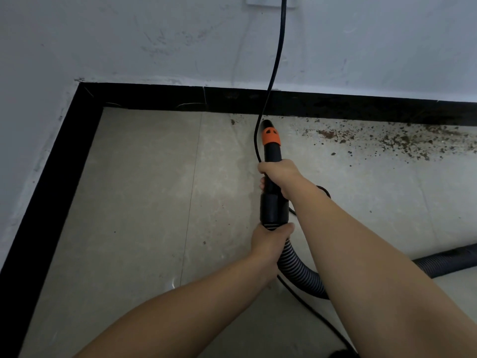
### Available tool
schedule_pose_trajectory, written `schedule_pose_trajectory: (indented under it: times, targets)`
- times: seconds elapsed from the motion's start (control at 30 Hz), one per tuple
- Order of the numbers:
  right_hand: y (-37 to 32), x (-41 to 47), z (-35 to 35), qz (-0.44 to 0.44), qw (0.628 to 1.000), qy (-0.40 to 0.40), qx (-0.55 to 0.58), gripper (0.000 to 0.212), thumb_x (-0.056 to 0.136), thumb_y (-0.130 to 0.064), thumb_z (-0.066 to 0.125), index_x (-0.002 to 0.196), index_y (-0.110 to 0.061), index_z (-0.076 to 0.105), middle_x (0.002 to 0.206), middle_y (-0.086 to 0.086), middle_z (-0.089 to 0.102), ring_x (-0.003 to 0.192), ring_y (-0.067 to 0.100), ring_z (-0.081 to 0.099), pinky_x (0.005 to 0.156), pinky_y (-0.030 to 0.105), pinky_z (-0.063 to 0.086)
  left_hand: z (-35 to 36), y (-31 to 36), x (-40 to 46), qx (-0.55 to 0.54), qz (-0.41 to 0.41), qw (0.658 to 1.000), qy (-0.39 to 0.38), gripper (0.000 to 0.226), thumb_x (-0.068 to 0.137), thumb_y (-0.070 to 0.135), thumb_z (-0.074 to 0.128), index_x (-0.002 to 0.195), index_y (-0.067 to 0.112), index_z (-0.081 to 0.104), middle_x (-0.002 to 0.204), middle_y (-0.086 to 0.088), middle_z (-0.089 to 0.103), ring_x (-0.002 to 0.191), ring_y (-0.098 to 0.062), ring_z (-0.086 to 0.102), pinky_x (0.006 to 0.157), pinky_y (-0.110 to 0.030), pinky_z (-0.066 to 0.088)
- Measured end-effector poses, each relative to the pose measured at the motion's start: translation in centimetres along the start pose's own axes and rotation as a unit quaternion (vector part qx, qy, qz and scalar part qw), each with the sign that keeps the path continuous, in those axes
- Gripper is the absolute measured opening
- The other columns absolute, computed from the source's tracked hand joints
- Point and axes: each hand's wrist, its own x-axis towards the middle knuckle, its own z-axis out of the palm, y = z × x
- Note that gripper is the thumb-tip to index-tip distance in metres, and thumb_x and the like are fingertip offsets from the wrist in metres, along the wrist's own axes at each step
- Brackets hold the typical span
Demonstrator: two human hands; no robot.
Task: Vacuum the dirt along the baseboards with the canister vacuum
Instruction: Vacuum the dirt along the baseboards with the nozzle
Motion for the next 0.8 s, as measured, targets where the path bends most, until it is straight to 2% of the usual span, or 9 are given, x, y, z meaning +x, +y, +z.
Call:
schedule_pose_trajectory:
  times: [0.13, 0.27, 0.5, 0.67, 0.8]
  targets:
    - [-0.1, -0.1, 2.2, -0.003, 0.999, -0.041, -0.019, 0.020, 0.083, -0.002, 0.058, 0.100, -0.001, 0.047, 0.061, 0.012, 0.051, 0.045, 0.021, 0.049, 0.043, 0.024, 0.046, -1.3, 0.0, 0.2, -0.026, 0.001, 0.999, 0.025, 0.031, 0.079, 0.013, 0.071, 0.108, 0.008, 0.062, 0.104, -0.017, 0.068, 0.093, -0.029, 0.064, 0.083, -0.039, 0.054]
    - [-0.8, -0.3, 4.1, -0.001, 0.997, -0.071, -0.036, 0.022, 0.083, -0.002, 0.057, 0.103, -0.001, 0.047, 0.065, 0.012, 0.052, 0.047, 0.021, 0.051, 0.045, 0.025, 0.048, -2.6, 0.7, 0.2, -0.052, 0.004, 0.998, 0.044, 0.026, 0.081, 0.011, 0.069, 0.106, 0.006, 0.062, 0.093, -0.014, 0.065, 0.082, -0.023, 0.060, 0.071, -0.031, 0.052]
    - [-1.5, -0.1, 5.8, -0.003, 0.996, -0.084, -0.030, 0.021, 0.084, -0.002, 0.057, 0.102, -0.002, 0.047, 0.063, 0.011, 0.053, 0.047, 0.020, 0.051, 0.047, 0.027, 0.047, -4.1, 1.7, 0.7, -0.050, 0.019, 0.997, 0.060, 0.022, 0.081, 0.009, 0.069, 0.102, 0.005, 0.062, 0.088, -0.011, 0.063, 0.076, -0.021, 0.058, 0.066, -0.029, 0.049]
    - [-1.4, 0.3, 4.3, -0.007, 0.999, -0.048, -0.010, 0.018, 0.084, -0.002, 0.056, 0.099, -0.002, 0.047, 0.063, 0.011, 0.052, 0.047, 0.020, 0.050, 0.045, 0.025, 0.047, -3.5, 1.8, 1.2, -0.022, 0.012, 0.999, 0.035, 0.030, 0.079, 0.009, 0.070, 0.107, 0.001, 0.063, 0.097, -0.016, 0.066, 0.085, -0.026, 0.061, 0.079, -0.037, 0.052]
    - [-0.7, 0.8, 1.7, -0.003, 1.000, 0.001, 0.003, 0.011, 0.084, -0.005, 0.057, 0.085, -0.007, 0.047, 0.064, 0.010, 0.052, 0.047, 0.019, 0.050, 0.042, 0.022, 0.044, -2.0, 1.4, 1.3, 0.001, 0.007, 1.000, -0.001, 0.018, 0.080, 0.005, 0.067, 0.097, 0.003, 0.060, 0.077, -0.008, 0.059, 0.068, -0.019, 0.055, 0.061, -0.026, 0.046]
